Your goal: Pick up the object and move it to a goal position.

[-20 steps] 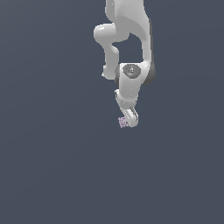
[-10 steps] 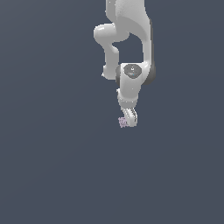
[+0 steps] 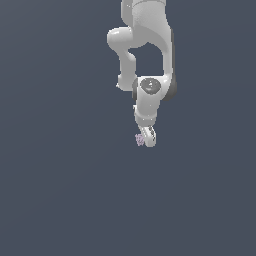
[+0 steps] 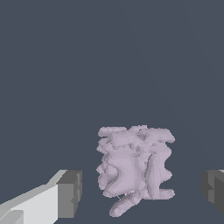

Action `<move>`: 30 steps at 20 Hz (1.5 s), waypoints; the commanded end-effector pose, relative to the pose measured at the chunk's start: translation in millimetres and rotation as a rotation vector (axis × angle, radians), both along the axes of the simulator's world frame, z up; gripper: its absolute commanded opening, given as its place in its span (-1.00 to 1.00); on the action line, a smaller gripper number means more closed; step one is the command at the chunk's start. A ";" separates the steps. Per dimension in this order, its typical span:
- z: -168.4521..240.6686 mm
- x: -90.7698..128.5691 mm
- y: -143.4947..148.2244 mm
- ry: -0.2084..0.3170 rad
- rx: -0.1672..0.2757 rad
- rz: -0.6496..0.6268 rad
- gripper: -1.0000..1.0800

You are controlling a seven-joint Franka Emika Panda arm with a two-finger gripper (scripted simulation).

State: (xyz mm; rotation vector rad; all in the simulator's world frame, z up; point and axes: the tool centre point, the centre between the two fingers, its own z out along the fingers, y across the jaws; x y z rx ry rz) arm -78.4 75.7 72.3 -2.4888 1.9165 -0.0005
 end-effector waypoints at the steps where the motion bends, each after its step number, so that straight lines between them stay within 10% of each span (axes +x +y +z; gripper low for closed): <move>1: -12.7 -0.8 0.0 0.001 0.000 -0.001 0.92; 9: -31.6 -0.3 0.3 0.001 0.000 -0.002 0.92; 10: -31.6 -0.3 0.3 0.001 0.000 -0.002 -1.00; 30: -3.8 8.5 24.2 -0.001 0.000 -0.003 -1.00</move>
